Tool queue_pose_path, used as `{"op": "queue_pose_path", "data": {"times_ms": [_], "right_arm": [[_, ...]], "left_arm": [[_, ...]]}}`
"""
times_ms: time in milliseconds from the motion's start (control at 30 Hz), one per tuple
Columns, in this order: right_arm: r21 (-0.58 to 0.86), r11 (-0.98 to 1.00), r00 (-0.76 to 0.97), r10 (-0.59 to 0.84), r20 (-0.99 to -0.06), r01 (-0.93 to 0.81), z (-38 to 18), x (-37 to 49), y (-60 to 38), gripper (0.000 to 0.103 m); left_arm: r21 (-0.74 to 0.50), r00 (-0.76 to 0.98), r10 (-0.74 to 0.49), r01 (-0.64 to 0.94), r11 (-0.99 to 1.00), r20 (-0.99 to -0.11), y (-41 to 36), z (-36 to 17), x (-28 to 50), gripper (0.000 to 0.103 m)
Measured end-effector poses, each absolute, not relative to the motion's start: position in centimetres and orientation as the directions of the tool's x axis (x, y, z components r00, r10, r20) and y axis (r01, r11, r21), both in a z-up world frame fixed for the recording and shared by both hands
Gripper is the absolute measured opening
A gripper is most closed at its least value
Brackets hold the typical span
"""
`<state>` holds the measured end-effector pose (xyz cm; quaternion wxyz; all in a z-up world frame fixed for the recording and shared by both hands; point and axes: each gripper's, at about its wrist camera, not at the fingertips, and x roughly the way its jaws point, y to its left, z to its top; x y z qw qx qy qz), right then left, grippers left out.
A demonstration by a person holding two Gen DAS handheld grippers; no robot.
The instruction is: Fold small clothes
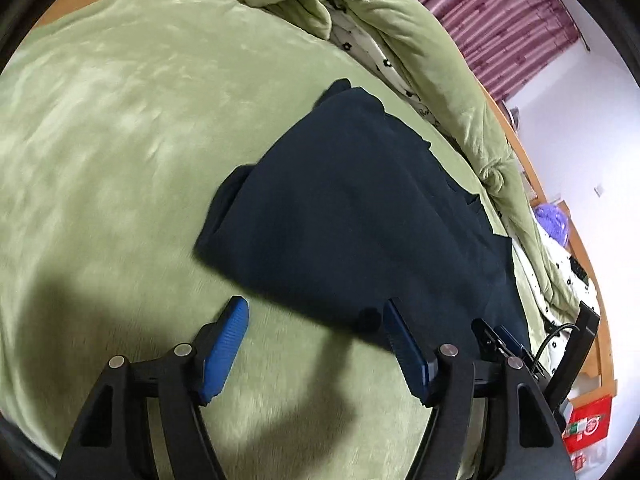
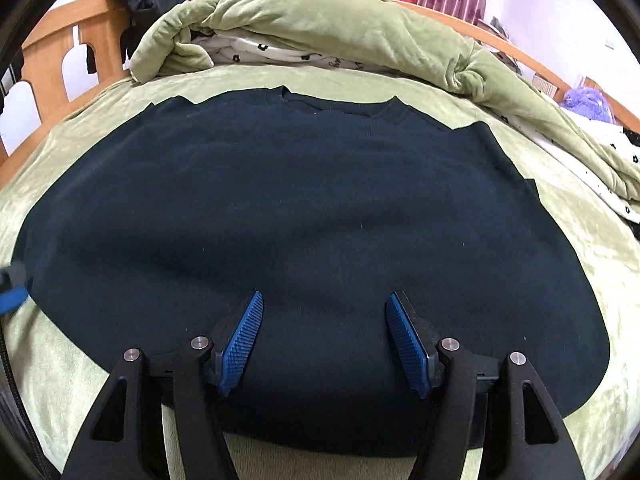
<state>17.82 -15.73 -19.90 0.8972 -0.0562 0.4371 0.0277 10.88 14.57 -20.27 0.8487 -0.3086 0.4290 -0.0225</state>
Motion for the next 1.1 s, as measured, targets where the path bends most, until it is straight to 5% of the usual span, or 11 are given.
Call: {"op": "queue_pose_path", "data": {"times_ms": [300,367,433,533,700,1100], "right_arm": [[0.044,0.995,0.604,0.092,-0.792,-0.093,-16.2,16.2,-18.6,0.064],[0.035,0.995,0.625,0.083,-0.776,-0.088,-14.7,15.2,-20.1,0.064],[0.001,0.997,0.646,0.050,-0.762,-0.076,-13.4,14.2,-21.8,0.064],[-0.020,0.999,0.663,0.008,-0.748,-0.035,-11.9,12.6,-25.5,0.064],[0.022,0.999,0.672,-0.002,-0.741,0.027,-10.8,11.2,-30.5,0.064],[0.148,0.971,0.708,-0.027,-0.706,0.185,-9.2,10.0,-40.7,0.064]], "left_arm": [[-0.550,0.641,-0.281,-0.267,0.791,-0.714,14.7,-20.4,15.3,0.066],[-0.544,0.648,-0.263,-0.281,0.791,-0.715,14.5,-20.0,16.1,0.055],[-0.524,0.660,-0.230,-0.290,0.801,-0.715,14.1,-19.3,16.4,0.032],[-0.496,0.688,-0.195,-0.271,0.825,-0.699,13.3,-17.5,16.6,0.019],[-0.371,0.753,-0.135,-0.153,0.916,-0.644,9.0,-11.9,17.1,0.016],[-0.216,0.749,-0.332,0.252,0.943,-0.573,-11.4,-3.4,18.2,0.014]]}}
